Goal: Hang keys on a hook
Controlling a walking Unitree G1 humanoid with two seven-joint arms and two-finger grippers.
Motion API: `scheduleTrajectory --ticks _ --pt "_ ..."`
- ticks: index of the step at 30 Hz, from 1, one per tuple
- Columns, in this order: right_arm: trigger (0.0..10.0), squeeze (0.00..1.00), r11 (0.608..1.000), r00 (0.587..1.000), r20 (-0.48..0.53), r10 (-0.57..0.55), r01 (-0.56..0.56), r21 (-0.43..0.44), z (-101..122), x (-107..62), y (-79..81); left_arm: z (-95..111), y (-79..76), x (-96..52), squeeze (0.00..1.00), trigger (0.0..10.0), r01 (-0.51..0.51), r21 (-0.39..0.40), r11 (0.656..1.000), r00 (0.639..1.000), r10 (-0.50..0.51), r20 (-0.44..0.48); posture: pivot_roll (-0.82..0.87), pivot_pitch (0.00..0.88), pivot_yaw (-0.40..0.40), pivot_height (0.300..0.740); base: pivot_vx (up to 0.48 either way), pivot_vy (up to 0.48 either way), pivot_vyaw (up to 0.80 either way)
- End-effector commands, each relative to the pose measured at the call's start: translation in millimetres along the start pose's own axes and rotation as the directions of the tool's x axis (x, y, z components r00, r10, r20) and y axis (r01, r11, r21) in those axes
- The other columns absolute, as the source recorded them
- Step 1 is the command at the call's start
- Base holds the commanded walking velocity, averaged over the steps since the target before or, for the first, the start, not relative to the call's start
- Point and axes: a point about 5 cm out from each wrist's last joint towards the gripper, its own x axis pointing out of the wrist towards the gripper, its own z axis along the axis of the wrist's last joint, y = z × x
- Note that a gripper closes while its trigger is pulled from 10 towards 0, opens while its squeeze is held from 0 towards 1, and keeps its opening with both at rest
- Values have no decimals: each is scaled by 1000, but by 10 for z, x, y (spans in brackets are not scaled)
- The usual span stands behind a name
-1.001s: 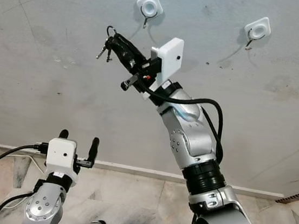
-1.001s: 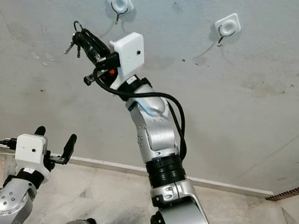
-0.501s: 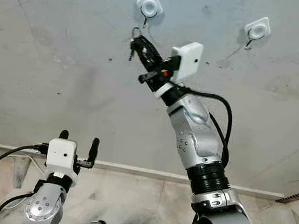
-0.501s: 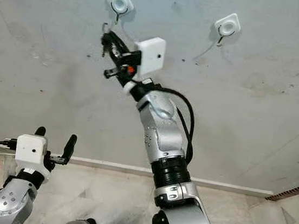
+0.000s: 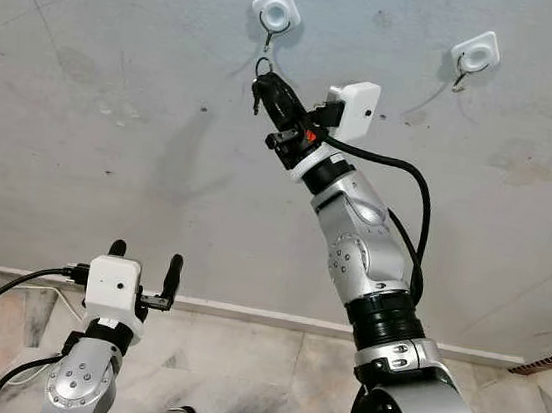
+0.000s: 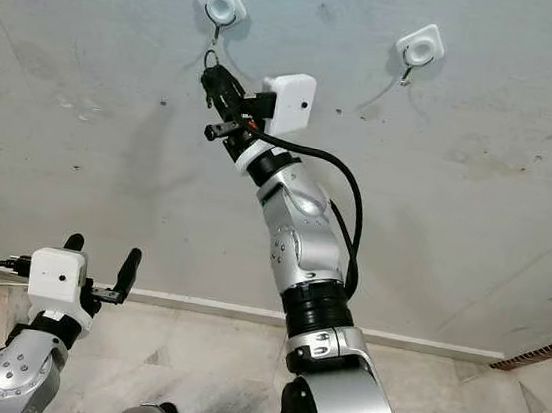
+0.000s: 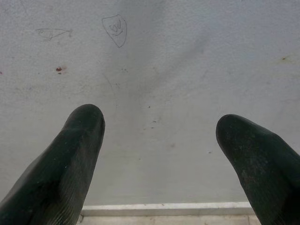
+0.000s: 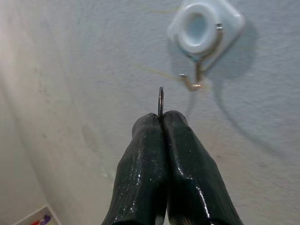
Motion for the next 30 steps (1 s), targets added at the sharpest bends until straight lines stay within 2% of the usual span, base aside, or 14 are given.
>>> scheduleTrajectory --ticks 1,21,30 --pt "10000 0 999 998 36 54 -54 6 63 89 119 -39 34 -25 0 10000 -14 10 1000 1000 14 -15 228 171 -18 740 0 0 0" --pt "10000 0 996 992 85 93 -93 -6 235 231 77 -37 31 -24 0 10000 -13 10 1000 1000 13 -17 233 175 -20 740 0 0 0" --pt "10000 0 991 995 98 14 -27 130 195 247 0 -43 34 -45 0 10000 -18 9 1000 1000 18 -19 239 180 -20 740 0 0 0"
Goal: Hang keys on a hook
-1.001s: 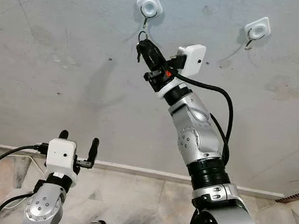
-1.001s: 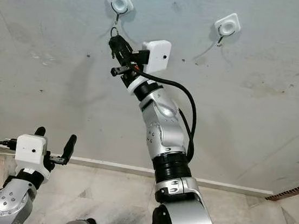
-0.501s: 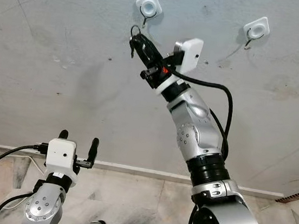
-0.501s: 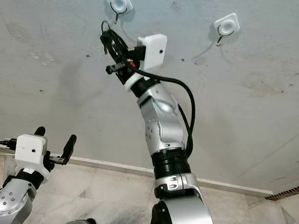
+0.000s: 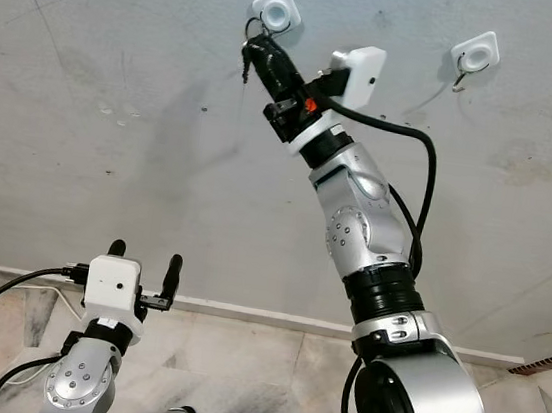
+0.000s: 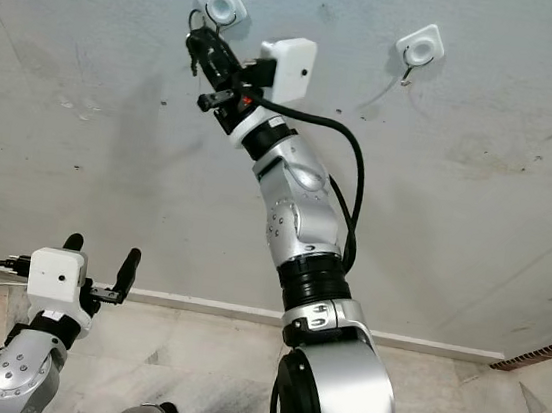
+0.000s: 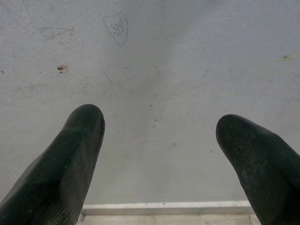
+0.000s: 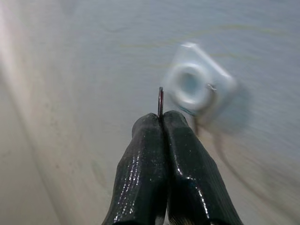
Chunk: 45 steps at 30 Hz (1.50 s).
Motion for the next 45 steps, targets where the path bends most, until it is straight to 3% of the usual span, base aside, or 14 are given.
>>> scheduleTrajectory --ticks 1,10,24,43,44,45 --pt "10000 0 999 1000 8 7 -7 54 -25 74 74 -32 26 -34 0 10000 -17 6 1000 1000 18 -14 239 180 -19 740 0 0 0" --pt "10000 0 993 1000 -14 -23 25 114 -122 26 34 -31 27 -31 0 10000 -13 8 1000 1000 13 -14 236 178 -16 740 0 0 0" --pt "10000 0 990 999 -47 -18 25 139 -210 14 56 -29 22 -31 0 10000 -15 9 1000 1000 15 -13 238 178 -18 740 0 0 0" --pt "10000 0 964 991 -122 -56 86 252 -423 -69 126 -43 6 -39 0 10000 -10 8 1000 1000 10 -16 233 181 -23 740 0 0 0" --pt "10000 216 963 990 -129 -60 91 255 -449 -91 136 -44 3 -39 0 10000 -10 7 1000 1000 10 -16 233 181 -23 740 0 0 0" --pt "10000 216 963 990 -129 -60 91 255 -449 -91 136 -44 3 -39 0 10000 -10 7 1000 1000 10 -16 233 181 -23 740 0 0 0"
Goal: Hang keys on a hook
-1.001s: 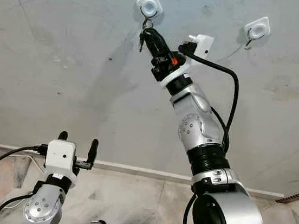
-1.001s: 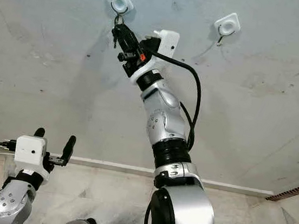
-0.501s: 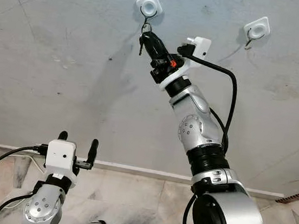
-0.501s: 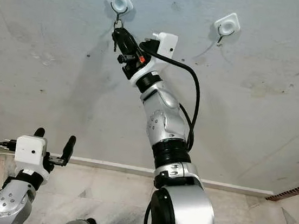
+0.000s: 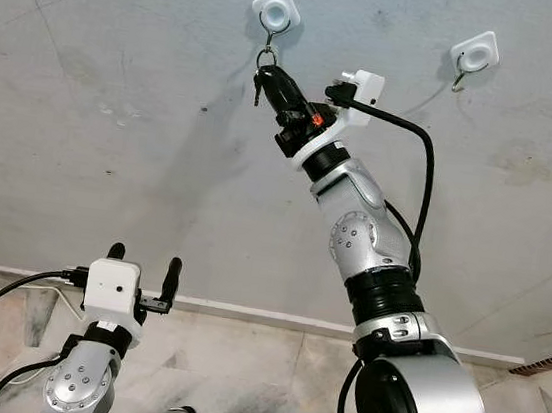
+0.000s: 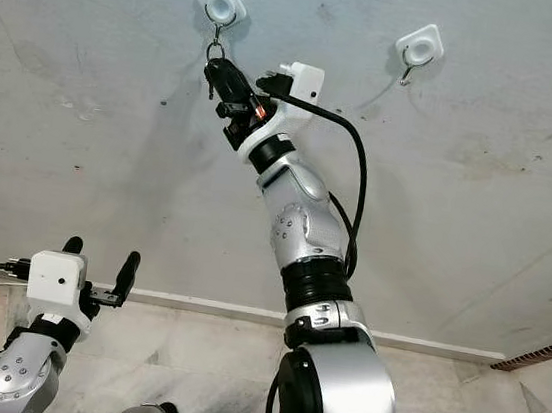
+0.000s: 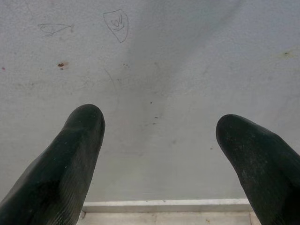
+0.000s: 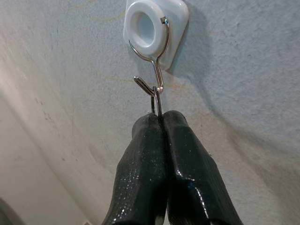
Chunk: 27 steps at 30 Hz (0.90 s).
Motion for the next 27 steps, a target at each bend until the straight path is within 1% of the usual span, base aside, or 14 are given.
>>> scheduleTrajectory --ticks 1,2,5,6,7,13,16,17,18,22,23,24,25,27 --pt "10000 1000 996 999 -46 -9 13 89 -319 -14 166 -28 9 -26 0 10000 -10 7 1000 1000 10 -10 234 183 -27 740 0 0 0" --pt "10000 1000 997 998 -53 -26 29 64 -336 -34 151 -28 7 -28 0 10000 -11 6 1000 1000 11 -10 234 183 -27 740 0 0 0" --pt "10000 1000 998 998 -55 -39 41 40 -339 -49 136 -29 7 -27 0 10000 -12 5 1000 1000 12 -10 233 183 -30 740 0 0 0" --pt "10000 1000 998 997 -56 -56 55 -13 -332 -73 114 -28 6 -25 0 10000 -14 4 1000 1000 14 -10 233 183 -30 740 0 0 0" --pt "10000 1000 997 996 -56 -64 62 -43 -328 -88 103 -28 5 -24 0 10000 -14 4 1000 1000 14 -9 234 182 -31 740 0 0 0" --pt "10000 1000 991 996 -57 -69 62 -118 -321 -174 77 -30 5 -14 0 10000 -14 4 1000 1000 14 -7 230 177 -28 740 0 0 0" --pt "10000 1000 979 994 -58 -93 81 -188 -320 -252 50 -23 1 -5 0 10000 -7 4 1000 1000 7 -3 223 172 -26 740 0 0 0" --pt "10000 1000 957 991 -56 -120 100 -272 -311 -321 23 -13 -4 5 0 10000 0 1 1000 1000 0 4 217 167 -24 740 0 0 0" --pt "10000 1000 948 990 -54 -129 107 -301 -307 -343 14 -8 -6 9 0 10000 2 -2 1000 1000 -2 7 217 167 -24 740 0 0 0" --pt "10000 1000 931 987 -44 -157 133 -339 -312 -461 -30 5 -28 34 0 10000 19 -14 1000 1000 -19 15 201 158 -23 740 0 0 0" --pt "10000 1000 914 979 -43 -199 169 -369 -314 -547 -76 15 -40 55 0 10000 30 -21 999 999 -29 21 191 149 -23 740 0 0 0" --pt "10000 1000 907 976 -42 -216 185 -378 -316 -594 -97 20 -43 70 0 10000 31 -24 999 999 -31 23 178 142 -22 740 0 0 0" --pt "10000 1000 895 967 -46 -252 215 -390 -324 -700 -153 25 -57 108 0 10000 35 -28 999 999 -34 24 166 138 -21 740 0 0 0" --pt "10000 1000 884 959 -50 -279 236 -402 -331 -774 -191 25 -75 136 0 10000 38 -29 999 999 -37 24 155 137 -20 740 0 0 0"
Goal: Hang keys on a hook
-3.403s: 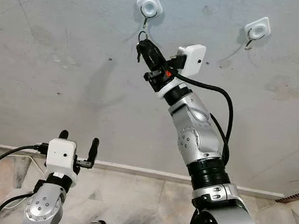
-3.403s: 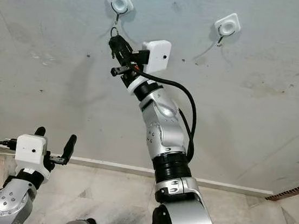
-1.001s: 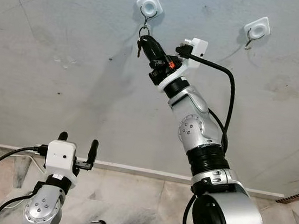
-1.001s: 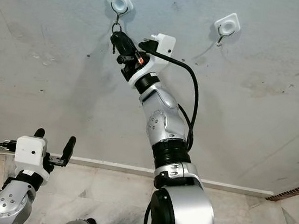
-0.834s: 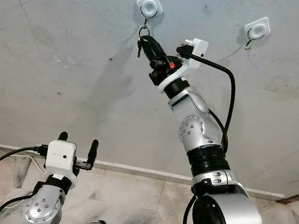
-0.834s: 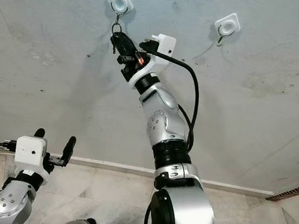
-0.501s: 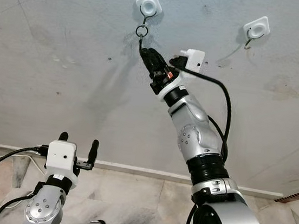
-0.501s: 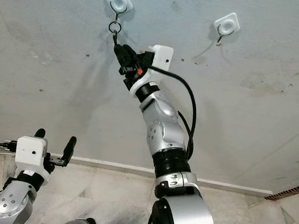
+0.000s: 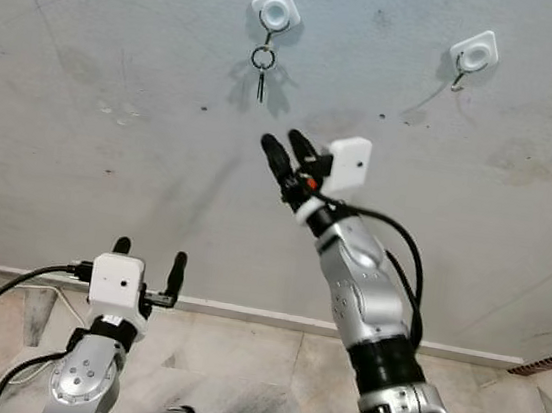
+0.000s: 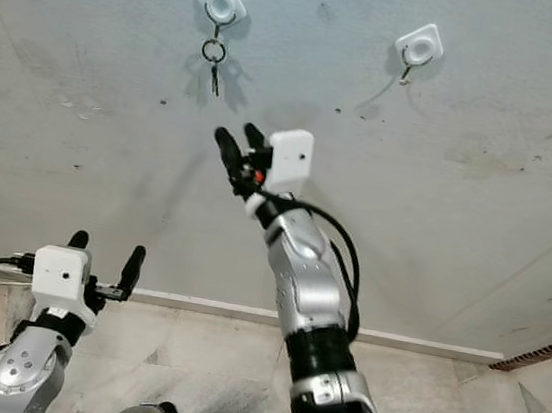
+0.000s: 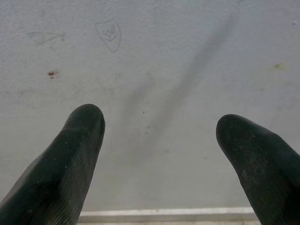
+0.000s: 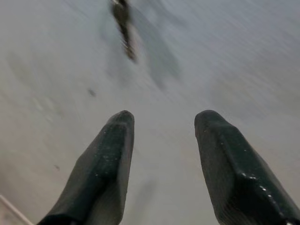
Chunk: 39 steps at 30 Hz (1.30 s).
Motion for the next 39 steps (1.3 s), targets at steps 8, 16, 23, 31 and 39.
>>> scheduleTrajectory --ticks 8,16,23,31,39 --pt "10000 1000 958 967 -71 -245 230 -173 -129 -368 -344 -51 -176 137 0 10000 59 -56 997 998 -60 -12 89 111 -19 740 0 0 0" --pt "10000 1000 940 933 -148 -327 305 -152 -300 -767 -510 -87 -210 237 0 10000 61 -85 995 997 -64 -36 40 102 -11 740 0 0 0" --pt "10000 1000 922 912 -169 -373 344 -181 -334 -941 -575 -145 -207 243 0 10000 67 -95 993 995 -73 -61 16 104 -5 740 0 0 0" --pt "10000 1000 923 899 -222 -378 348 -164 -388 -1040 -571 -322 -160 238 0 10000 24 -21 999 988 -27 -154 8 96 -19 740 0 0 0" --pt "10000 0 928 887 -283 -365 322 -190 -451 -1059 -559 -254 -65 334 0 10000 27 -4 1000 993 -27 -111 11 88 -67 740 0 0 0"
